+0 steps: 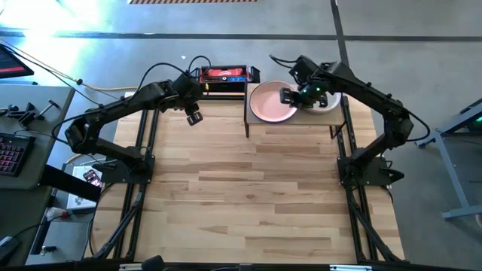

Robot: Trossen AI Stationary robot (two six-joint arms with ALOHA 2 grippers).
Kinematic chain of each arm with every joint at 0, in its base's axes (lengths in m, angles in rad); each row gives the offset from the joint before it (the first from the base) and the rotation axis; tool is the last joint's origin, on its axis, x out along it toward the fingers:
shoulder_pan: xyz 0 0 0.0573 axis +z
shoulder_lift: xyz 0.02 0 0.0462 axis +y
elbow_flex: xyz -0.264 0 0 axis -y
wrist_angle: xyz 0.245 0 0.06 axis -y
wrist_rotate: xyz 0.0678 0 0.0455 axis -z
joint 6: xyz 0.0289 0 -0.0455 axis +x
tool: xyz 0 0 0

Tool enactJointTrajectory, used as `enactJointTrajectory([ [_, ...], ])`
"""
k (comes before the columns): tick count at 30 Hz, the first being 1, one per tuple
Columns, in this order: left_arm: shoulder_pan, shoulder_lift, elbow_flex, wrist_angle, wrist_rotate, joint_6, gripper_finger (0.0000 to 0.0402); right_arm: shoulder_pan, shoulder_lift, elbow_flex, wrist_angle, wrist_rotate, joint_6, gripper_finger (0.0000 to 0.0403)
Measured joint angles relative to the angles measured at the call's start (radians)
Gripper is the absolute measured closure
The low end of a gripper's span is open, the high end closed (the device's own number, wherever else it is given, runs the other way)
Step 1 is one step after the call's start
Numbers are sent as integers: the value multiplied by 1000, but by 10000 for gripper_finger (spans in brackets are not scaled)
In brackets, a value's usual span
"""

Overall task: Place and stack plates onto a shelf
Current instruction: Stack the pink plate on top of the green plate on the shelf

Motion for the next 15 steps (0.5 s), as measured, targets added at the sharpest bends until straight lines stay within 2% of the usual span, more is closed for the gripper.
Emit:
enactJointTrajectory([
  [15, 0, 0, 0, -3, 0, 0, 280, 0, -3, 0, 0, 21, -2, 308],
])
